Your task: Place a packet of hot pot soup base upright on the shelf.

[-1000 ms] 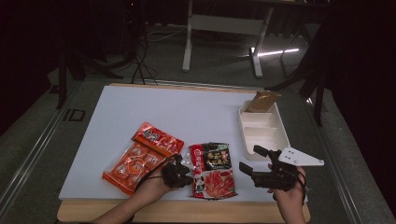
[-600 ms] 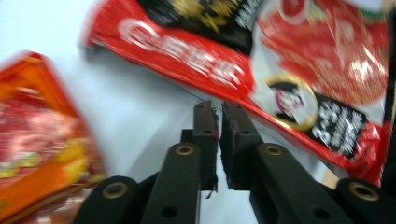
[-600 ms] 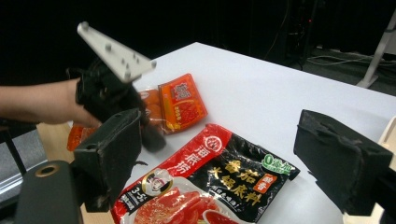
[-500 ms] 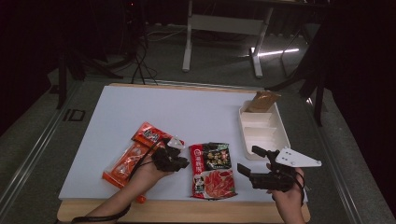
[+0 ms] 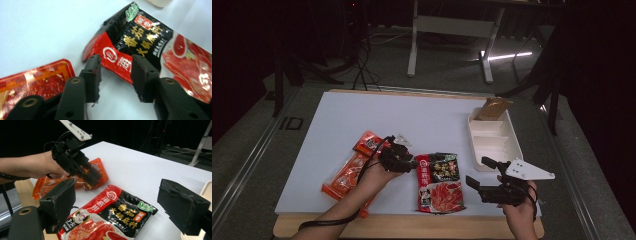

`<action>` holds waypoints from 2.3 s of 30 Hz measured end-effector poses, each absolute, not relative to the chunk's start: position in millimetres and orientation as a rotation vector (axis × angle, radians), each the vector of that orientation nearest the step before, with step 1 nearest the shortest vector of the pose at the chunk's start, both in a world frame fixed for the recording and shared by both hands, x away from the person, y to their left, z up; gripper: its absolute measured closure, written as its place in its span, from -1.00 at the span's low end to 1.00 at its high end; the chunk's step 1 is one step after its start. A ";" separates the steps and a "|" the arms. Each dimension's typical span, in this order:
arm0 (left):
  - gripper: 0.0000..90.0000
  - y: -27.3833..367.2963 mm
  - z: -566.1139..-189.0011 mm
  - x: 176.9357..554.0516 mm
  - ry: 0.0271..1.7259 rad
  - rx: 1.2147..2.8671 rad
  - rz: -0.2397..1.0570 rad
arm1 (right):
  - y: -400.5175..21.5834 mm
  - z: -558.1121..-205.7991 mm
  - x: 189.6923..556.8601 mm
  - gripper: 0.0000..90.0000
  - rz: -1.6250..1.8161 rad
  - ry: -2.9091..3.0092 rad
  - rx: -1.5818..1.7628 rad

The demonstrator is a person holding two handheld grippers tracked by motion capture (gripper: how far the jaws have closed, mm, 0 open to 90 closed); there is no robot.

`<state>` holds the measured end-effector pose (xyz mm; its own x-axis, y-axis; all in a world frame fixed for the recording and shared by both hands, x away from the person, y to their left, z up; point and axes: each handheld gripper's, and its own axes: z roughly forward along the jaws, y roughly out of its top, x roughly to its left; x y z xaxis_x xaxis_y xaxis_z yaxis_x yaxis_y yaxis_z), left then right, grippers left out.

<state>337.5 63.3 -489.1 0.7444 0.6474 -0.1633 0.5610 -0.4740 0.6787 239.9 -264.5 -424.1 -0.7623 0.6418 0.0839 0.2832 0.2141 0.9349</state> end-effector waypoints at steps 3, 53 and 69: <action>0.17 58.9 -491.4 343.3 0.926 2.195 0.146 | -263.8 -425.6 240.8 -0.67 1.555 2.183 0.868; 0.92 31.4 -497.1 368.4 0.935 2.186 0.014 | -268.1 -426.4 245.0 -0.68 1.524 2.154 0.859; 0.93 29.6 -454.2 338.2 0.795 2.101 0.026 | -264.2 -414.8 240.5 -0.78 1.527 2.155 0.880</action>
